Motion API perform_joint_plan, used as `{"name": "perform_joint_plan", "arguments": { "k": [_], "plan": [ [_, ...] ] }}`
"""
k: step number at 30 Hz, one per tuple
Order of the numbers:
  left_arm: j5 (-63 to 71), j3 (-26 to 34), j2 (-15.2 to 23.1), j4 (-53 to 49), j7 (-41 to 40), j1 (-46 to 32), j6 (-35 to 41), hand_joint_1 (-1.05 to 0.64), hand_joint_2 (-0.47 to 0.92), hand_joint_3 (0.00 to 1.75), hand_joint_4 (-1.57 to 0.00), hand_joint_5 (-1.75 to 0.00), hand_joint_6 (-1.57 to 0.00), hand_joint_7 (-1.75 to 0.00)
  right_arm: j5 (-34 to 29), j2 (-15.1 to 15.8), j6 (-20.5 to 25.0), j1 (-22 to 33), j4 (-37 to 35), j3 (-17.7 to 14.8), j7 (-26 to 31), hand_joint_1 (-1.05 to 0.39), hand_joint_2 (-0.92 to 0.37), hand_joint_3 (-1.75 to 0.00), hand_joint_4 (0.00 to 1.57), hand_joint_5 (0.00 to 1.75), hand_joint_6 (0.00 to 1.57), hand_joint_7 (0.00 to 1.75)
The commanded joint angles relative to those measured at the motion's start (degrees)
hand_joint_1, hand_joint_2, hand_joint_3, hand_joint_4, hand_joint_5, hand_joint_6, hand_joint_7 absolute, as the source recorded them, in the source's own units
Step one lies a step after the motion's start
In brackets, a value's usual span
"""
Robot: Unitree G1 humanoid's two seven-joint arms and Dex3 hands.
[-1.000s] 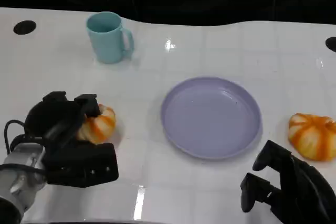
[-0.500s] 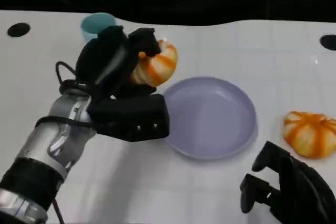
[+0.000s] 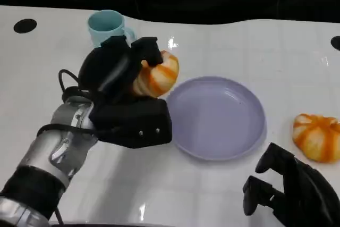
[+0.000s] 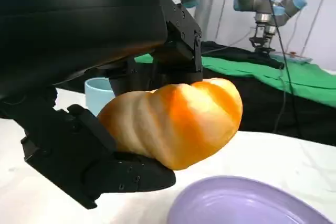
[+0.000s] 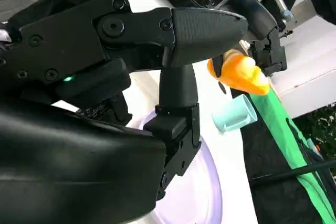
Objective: Grasp the bread from the table and place it into the plate.
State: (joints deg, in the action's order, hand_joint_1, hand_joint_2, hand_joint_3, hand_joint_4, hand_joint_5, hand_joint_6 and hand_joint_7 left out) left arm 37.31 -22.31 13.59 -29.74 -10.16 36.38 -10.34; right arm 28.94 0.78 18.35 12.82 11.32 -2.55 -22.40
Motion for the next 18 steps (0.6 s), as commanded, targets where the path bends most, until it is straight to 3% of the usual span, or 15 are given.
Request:
{"name": "perform_joint_plan", "arguments": {
  "k": [1,11,13,18],
  "plan": [
    [-0.94,-0.45,-1.26,-2.32,1.17,1.03,-1.37,-0.19,0.6,0.87,-0.77,-1.75,-0.59,-1.75,0.12,0.44,-0.56,0.41,-0.11,-0.27,-0.2,-0.55,-0.92,-0.47,0.75,1.75,0.48,1.75],
    [-1.07,-3.9,-4.92,-10.76,4.36,5.53,-5.88,-0.24,0.61,0.93,-0.88,-1.75,-0.67,-1.75,0.0,0.48,-0.81,0.02,-0.58,-0.2,-0.5,-0.55,-0.92,-0.46,0.75,1.75,0.49,1.75],
    [-1.01,-4.52,-5.96,-12.05,4.83,6.46,-5.86,-0.26,0.6,1.06,-0.91,-1.75,-0.72,-1.75,-0.1,0.42,-0.93,0.0,-0.6,-0.19,-0.42,-0.56,-0.92,-0.46,0.76,1.75,0.5,1.75],
    [-1.26,-5.32,-7.68,-14.2,6.82,8.33,-5.21,-0.25,0.58,1.11,-0.92,-1.75,-0.74,-1.75,0.06,0.68,-1.21,-0.13,-1.02,-0.33,-1.22,-0.56,-0.92,-0.47,0.76,1.75,0.5,1.75]
  ]
}}
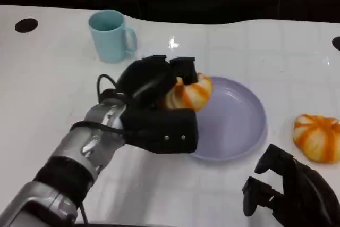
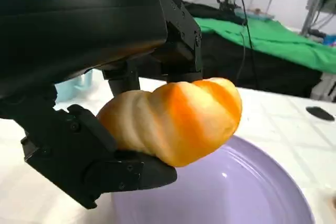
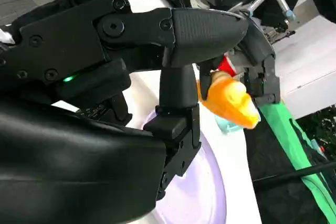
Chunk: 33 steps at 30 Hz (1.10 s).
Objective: Grasp the bread from the table and place it into the plate.
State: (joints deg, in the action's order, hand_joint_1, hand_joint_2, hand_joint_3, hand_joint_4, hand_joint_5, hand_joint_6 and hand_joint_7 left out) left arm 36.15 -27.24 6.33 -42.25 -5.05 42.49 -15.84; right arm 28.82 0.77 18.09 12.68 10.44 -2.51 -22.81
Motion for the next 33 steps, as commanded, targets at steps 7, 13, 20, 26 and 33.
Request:
{"name": "perform_joint_plan", "arguments": {
  "k": [7,13,20,26,33],
  "plan": [
    [0.7,-1.91,-3.77,-5.86,4.33,5.66,2.74,-0.26,0.61,0.98,-0.82,-1.75,-0.64,-1.69,0.07,0.91,-0.61,0.1,0.25,-0.41,-0.71,-0.56,-0.92,-0.47,0.76,1.75,0.51,1.75],
    [1.81,-3.44,-5.91,-10.45,0.76,7.58,2.04,-0.23,0.64,0.93,-0.78,-1.75,-0.61,-1.74,-0.36,0.82,-0.36,0.4,0.88,-0.12,0.03,-0.56,-0.92,-0.48,0.76,1.75,0.51,1.75],
    [1.69,-3.82,-8.03,-15.44,-0.78,9.61,1.53,-0.27,0.78,0.41,-0.68,-1.38,-0.69,-0.89,-0.79,0.74,-1.65,0.63,0.62,0.24,-0.57,-0.55,-0.92,-0.51,0.76,1.75,0.5,1.75],
    [2.97,-6.28,-7.08,-16.39,4.73,11.46,1.4,-0.54,0.92,0.34,-0.15,-0.78,-0.29,-0.26,-1.22,0.65,-1.79,0.6,0.76,0.46,-0.15,-0.56,-0.92,-0.5,0.77,1.75,0.51,1.75],
    [3.49,-7.4,-6.5,-15.03,7.91,11.93,2.6,-0.85,0.92,0.54,0.0,-0.34,-0.11,-0.15,-0.37,0.56,-1.24,0.23,0.32,0.11,-0.46,-0.55,-0.92,-0.5,0.77,1.75,0.51,1.75]
  ]
}}
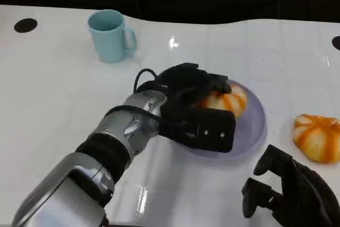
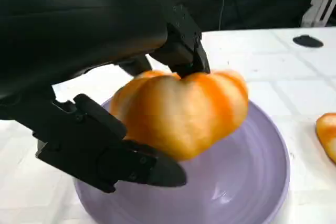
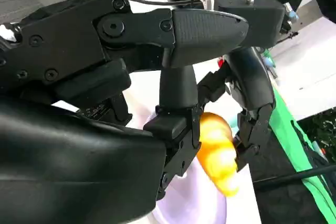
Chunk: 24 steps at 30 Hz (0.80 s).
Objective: Grasp the bread from the table and place it into the plate.
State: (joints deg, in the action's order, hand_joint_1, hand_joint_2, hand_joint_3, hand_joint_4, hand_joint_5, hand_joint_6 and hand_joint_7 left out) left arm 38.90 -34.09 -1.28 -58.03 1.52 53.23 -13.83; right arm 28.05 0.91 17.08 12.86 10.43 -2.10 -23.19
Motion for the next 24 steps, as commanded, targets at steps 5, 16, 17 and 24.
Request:
{"name": "perform_joint_plan", "arguments": {
  "k": [5,16,17,24],
  "plan": [
    [1.17,-0.79,1.29,1.71,2.2,1.1,1.39,-0.95,0.92,0.65,0.0,-0.08,-0.06,-0.13,0.38,0.46,-0.19,0.02,0.39,-0.3,-0.07,-0.55,-0.92,-0.49,0.78,1.75,0.52,1.75],
    [-0.12,0.92,5.12,8.47,3.44,-1.65,0.87,-0.94,0.92,0.63,-0.08,-0.15,-0.17,-0.19,0.55,0.35,-0.11,-0.01,0.28,-0.54,0.05,-0.56,-0.92,-0.49,0.77,1.75,0.51,1.75],
    [-0.22,1.12,5.63,9.42,3.55,-2.19,0.78,-0.92,0.92,0.62,-0.1,-0.17,-0.19,-0.2,0.66,0.32,-0.08,0.0,0.27,-0.58,0.01,-0.55,-0.92,-0.49,0.77,1.75,0.51,1.75],
    [-10.49,8.3,9.35,18.32,7.82,-10.41,-3.55,-0.8,0.92,0.47,-0.18,-0.29,-0.28,-0.18,0.34,0.44,-0.92,-0.17,-0.22,-0.64,-0.49,-0.55,-0.92,-0.49,0.78,1.75,0.52,1.75]
  ]
}}
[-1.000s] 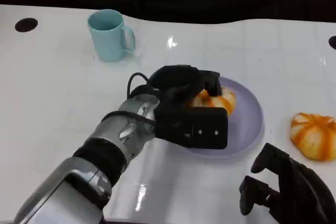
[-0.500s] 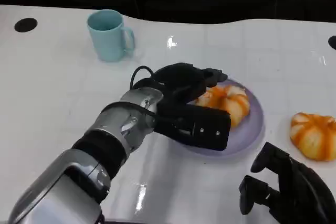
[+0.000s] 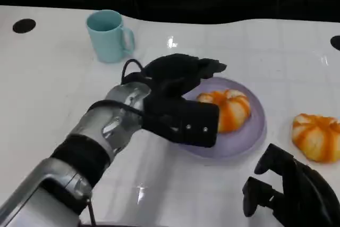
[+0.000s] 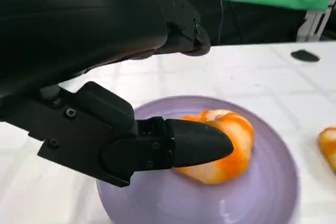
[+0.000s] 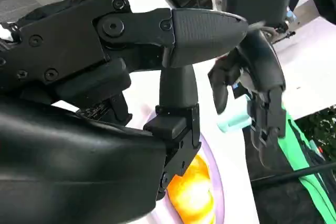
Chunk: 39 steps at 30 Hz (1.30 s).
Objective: Grasp the bread from the table and place it into the plate.
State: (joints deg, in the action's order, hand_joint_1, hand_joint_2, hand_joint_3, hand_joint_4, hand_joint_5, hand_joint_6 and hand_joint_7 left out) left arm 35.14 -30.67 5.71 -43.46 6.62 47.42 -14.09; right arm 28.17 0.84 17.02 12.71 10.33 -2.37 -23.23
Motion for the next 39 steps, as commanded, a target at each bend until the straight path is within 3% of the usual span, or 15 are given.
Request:
{"name": "perform_joint_plan", "arguments": {
  "k": [1,4,7,9,13,17,18,19,21,24,25,34,35,38,39],
  "plan": [
    [-11.15,7.4,2.09,4.79,4.59,-6.76,-4.26,-0.78,0.92,0.45,-0.19,-0.31,-0.3,-0.17,0.36,0.4,-0.66,-0.03,-0.11,-0.47,-0.28,-0.55,-0.92,-0.49,0.78,1.75,0.52,1.75],
    [-23.57,13.77,0.34,7.1,10.15,-12.07,-6.14,-0.67,0.92,0.31,-0.07,-0.7,-0.38,-0.11,0.42,0.38,0.0,-0.02,0.16,-0.6,0.33,-0.55,-0.92,-0.49,0.78,1.75,0.52,1.75],
    [-32.84,18.5,-1.21,10.52,14.25,-16.71,-5.05,-0.64,0.92,0.28,-0.12,-0.92,-0.46,-0.12,0.04,0.56,-0.6,-0.01,-0.1,-0.59,0.03,-0.55,-0.92,-0.49,0.78,1.75,0.51,1.75],
    [-37.23,20.73,-1.85,12.8,16.24,-19.3,-4.35,-0.64,0.92,0.28,-0.14,-0.95,-0.47,-0.13,-0.01,0.67,-0.58,-0.02,-0.08,-0.58,-0.05,-0.55,-0.92,-0.49,0.77,1.75,0.51,1.75],
    [-46.98,25.11,-3.04,20.12,20.16,-25.74,0.21,-0.59,0.92,0.29,-0.43,-0.88,-0.66,-0.18,0.4,0.64,-0.17,0.15,0.17,-0.66,-0.05,-0.55,-0.92,-0.48,0.75,1.75,0.49,1.75],
    [-47.91,25.7,-3.14,22.55,20.85,-26.84,2.52,-0.58,0.92,0.29,-0.48,-0.85,-0.69,-0.18,0.43,0.62,-0.13,0.17,0.19,-0.69,-0.05,-0.55,-0.92,-0.48,0.75,1.75,0.49,1.75],
    [-53.75,27.9,-3.83,25.47,22.92,-29.92,5.81,-0.58,0.92,0.29,-0.48,-0.85,-0.69,-0.18,0.34,0.63,-0.07,0.19,0.34,-0.6,0.06,-0.55,-0.92,-0.48,0.75,1.75,0.49,1.75],
    [-59.28,29.97,-4.38,28.21,24.64,-32.68,9.49,-0.61,0.92,0.3,-0.6,-0.91,-0.8,-0.23,0.32,0.64,0.03,0.18,0.4,-0.54,0.09,-0.55,-0.92,-0.48,0.75,1.75,0.49,1.75],
    [-66.57,32.68,-4.95,32.55,26.37,-37.17,14.61,-0.64,0.92,0.29,-0.67,-1.07,-0.9,-0.32,0.29,0.6,0.08,0.18,0.43,-0.46,0.11,-0.56,-0.92,-0.47,0.75,1.75,0.5,1.75],
    [-70.67,34.38,-5.35,36.53,26.73,-41.52,18.12,-0.58,0.92,0.41,-0.61,-1.5,-0.73,-0.92,0.49,0.45,0.26,0.33,0.73,-0.43,0.17,-0.55,-0.92,-0.46,0.76,1.75,0.5,1.75],
    [-71.21,34.66,-5.44,37.21,26.81,-42.12,18.81,-0.57,0.92,0.42,-0.61,-1.55,-0.7,-1.0,0.56,0.44,0.34,0.37,0.83,-0.42,0.19,-0.55,-0.92,-0.46,0.77,1.75,0.5,1.75],
    [-73.29,36.18,-6.16,39.11,28.18,-44.36,21.45,-0.56,0.92,0.43,-0.6,-1.6,-0.66,-1.11,0.51,0.42,0.46,0.51,1.18,-0.38,0.37,-0.55,-0.92,-0.46,0.77,1.75,0.5,1.75],
    [-74.83,36.72,-6.36,39.38,29.2,-45.54,22.05,-0.57,0.92,0.41,-0.61,-1.69,-0.64,-1.25,0.45,0.42,0.5,0.61,1.4,-0.34,0.5,-0.55,-0.92,-0.46,0.77,1.75,0.51,1.75],
    [-76.54,37.44,-6.57,39.77,30.47,-46.77,22.95,-0.57,0.92,0.4,-0.61,-1.74,-0.63,-1.34,0.41,0.43,0.55,0.71,1.65,-0.28,0.67,-0.56,-0.92,-0.45,0.78,1.75,0.51,1.75],
    [-77.41,37.61,-8.36,41.46,29.67,-51.53,22.69,-0.57,0.92,0.42,-0.63,-1.74,-0.62,-1.41,0.64,0.76,0.86,0.79,1.98,-0.41,0.51,-0.56,-0.92,-0.45,0.78,1.75,0.51,1.75]
  ]
}}
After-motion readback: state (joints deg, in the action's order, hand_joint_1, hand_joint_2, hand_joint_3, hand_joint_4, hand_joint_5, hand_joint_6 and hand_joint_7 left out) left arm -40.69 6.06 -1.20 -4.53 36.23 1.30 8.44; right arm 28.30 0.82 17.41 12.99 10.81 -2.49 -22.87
